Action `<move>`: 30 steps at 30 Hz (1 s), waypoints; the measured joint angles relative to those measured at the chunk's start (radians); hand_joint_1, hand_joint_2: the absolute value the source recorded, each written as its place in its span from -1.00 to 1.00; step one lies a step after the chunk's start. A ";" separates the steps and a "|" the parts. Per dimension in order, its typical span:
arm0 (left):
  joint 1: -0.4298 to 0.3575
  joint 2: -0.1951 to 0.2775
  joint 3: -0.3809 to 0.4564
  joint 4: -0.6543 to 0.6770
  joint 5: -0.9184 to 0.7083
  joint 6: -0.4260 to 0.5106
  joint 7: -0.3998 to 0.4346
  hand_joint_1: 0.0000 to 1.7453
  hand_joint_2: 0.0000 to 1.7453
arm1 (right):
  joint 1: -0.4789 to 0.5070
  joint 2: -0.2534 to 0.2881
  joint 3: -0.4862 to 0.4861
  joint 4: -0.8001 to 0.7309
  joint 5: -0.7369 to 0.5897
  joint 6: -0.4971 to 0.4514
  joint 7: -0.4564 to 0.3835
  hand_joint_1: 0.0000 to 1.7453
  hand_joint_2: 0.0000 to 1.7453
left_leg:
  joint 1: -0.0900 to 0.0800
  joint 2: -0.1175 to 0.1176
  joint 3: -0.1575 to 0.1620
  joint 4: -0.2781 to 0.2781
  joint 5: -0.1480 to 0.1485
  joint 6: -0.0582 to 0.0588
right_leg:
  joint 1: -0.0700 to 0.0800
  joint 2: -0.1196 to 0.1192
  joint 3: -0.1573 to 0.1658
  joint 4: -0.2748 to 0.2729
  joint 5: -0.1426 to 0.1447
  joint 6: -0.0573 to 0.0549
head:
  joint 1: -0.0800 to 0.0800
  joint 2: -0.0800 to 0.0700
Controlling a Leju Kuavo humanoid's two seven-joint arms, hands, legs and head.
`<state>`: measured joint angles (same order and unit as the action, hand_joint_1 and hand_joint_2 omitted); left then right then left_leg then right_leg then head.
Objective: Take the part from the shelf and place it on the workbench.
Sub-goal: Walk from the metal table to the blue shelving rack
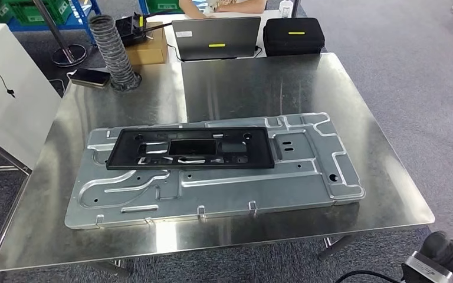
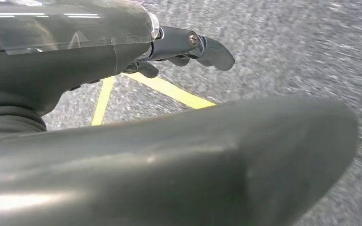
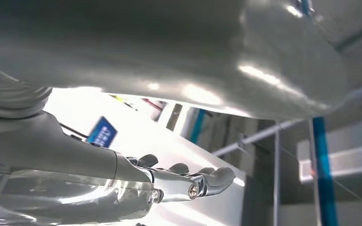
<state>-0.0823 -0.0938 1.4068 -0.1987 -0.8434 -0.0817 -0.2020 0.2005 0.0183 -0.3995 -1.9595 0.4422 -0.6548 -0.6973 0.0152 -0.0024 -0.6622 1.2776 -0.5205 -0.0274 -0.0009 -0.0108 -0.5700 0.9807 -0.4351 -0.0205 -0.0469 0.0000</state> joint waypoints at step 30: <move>0.001 0.000 0.001 0.000 -0.009 0.008 0.031 -1.00 -1.00 | -0.152 0.065 -0.447 0.989 -0.064 0.215 0.004 -1.00 -1.00 | 0.001 0.008 0.012 0.007 -0.032 0.000 | 0.003 -0.003 0.009 -0.005 0.002 0.000 | 0.000 0.000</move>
<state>-0.0810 -0.0939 1.4081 -0.1987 -0.8527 -0.0738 -0.1709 0.0484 0.0829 -0.8469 -0.9710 0.3783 -0.4397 -0.6937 0.0158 0.0056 -0.6505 1.2841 -0.5524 -0.0271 0.0022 -0.0139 -0.5613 0.9752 -0.4331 -0.0207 -0.0470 0.0000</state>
